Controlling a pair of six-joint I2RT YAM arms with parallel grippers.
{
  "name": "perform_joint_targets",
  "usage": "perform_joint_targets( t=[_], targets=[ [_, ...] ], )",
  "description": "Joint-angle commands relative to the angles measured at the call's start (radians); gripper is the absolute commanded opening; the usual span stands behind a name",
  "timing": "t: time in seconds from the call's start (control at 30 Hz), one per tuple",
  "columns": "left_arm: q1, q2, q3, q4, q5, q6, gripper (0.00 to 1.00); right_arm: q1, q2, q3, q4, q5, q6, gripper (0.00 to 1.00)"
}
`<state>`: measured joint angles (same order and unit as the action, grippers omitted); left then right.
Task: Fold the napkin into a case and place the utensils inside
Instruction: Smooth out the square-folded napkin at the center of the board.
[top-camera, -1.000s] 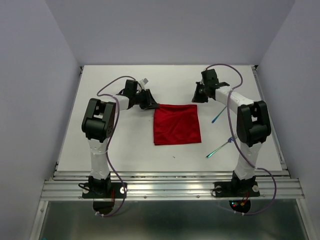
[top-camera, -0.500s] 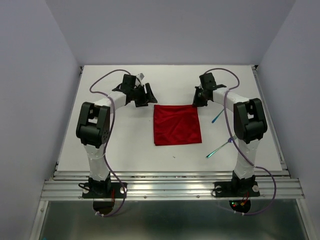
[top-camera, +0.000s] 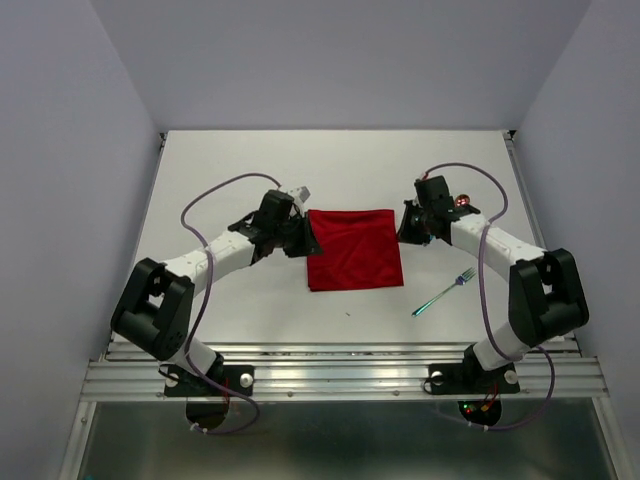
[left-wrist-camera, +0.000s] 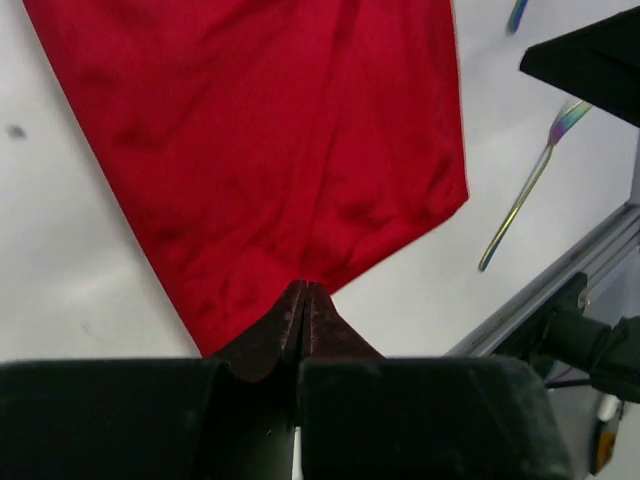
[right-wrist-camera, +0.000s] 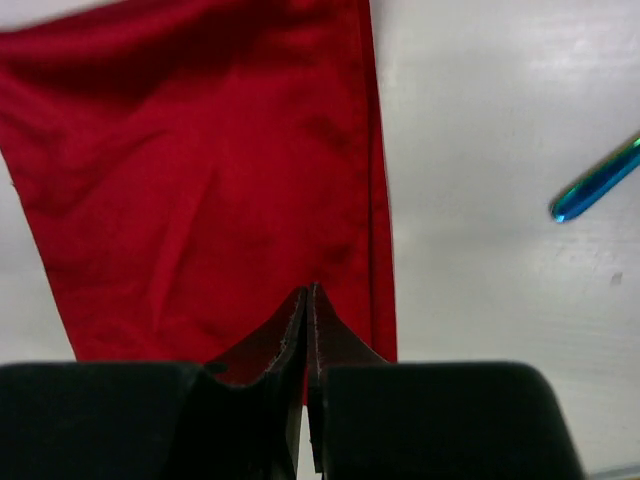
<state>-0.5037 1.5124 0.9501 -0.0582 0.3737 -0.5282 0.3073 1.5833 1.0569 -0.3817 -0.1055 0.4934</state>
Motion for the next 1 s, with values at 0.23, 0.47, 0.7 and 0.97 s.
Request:
perform_joint_targets(
  t=[0.23,0.47,0.7,0.97],
  targets=[
    [-0.05,-0.048,-0.186,0.087,-0.027,-0.07,0.0,0.068,-0.163,-0.183,-0.009,-0.002,0.091,0.08],
    [-0.059,0.026,-0.201,0.118,-0.039,-0.075,0.0,0.078,-0.126,-0.199,0.0,0.003,0.085,0.08],
    [-0.064,0.083,-0.225,0.144,-0.039,-0.073,0.0,0.078,-0.079,-0.254,0.041,0.018,0.083,0.08],
    [-0.064,-0.046,-0.183,0.08,-0.05,-0.055,0.0,0.078,-0.08,-0.287,0.049,0.033,0.091,0.08]
  ],
)
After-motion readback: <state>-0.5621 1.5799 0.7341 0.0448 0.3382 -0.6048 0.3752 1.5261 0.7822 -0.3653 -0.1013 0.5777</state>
